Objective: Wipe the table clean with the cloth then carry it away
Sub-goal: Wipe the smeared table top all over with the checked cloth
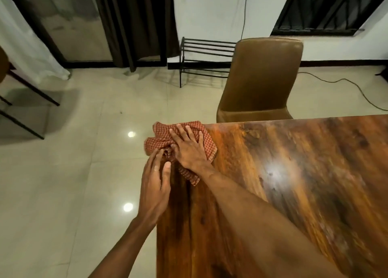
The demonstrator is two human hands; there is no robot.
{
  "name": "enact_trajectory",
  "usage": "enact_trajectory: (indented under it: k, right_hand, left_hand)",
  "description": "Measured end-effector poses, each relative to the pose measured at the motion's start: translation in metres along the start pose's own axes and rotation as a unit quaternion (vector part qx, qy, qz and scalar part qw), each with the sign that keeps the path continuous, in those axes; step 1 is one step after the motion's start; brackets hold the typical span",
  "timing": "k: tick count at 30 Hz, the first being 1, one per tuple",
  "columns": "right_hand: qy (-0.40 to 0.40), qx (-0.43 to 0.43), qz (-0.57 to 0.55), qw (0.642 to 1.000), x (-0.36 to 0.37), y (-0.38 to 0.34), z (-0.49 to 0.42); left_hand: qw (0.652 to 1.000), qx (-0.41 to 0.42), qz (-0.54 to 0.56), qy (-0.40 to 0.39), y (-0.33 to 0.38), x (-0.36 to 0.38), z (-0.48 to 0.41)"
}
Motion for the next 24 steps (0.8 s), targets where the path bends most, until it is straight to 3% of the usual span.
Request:
enact_trajectory:
  k: [5, 10, 16, 22, 24]
  right_hand:
    - [0.025, 0.135, -0.012, 0.990, -0.039, 0.116, -0.006]
    - [0.020, 0.080, -0.001, 0.997, -0.048, 0.175, -0.008]
    - [0.064, 0.270, -0.057, 0.959, -0.097, 0.339, 0.007]
    - [0.057, 0.174, -0.010, 0.983, -0.094, 0.369, 0.017]
    - [0.059, 0.218, -0.038, 0.973, -0.106, 0.415, 0.025]
  left_hand:
    - [1.000, 0.006, -0.008, 0.016, 0.027, 0.029, -0.006]
    - [0.996, 0.033, -0.087, 0.003, 0.049, 0.081, -0.018]
    - [0.998, 0.047, -0.033, -0.022, 0.089, 0.145, -0.015]
    - [0.993, 0.062, -0.055, -0.083, 0.134, 0.215, -0.010]
    - [0.990, 0.081, -0.051, -0.105, 0.148, 0.235, -0.009]
Point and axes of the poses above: each hand's wrist, its own z-axis away from the middle knuckle, its own x-axis out of the palm, y = z × x, the point moved 2 cm from there along -z, towards the middle knuckle, and after that the axes turned 14 degrees about x, right-handed, at the moved point
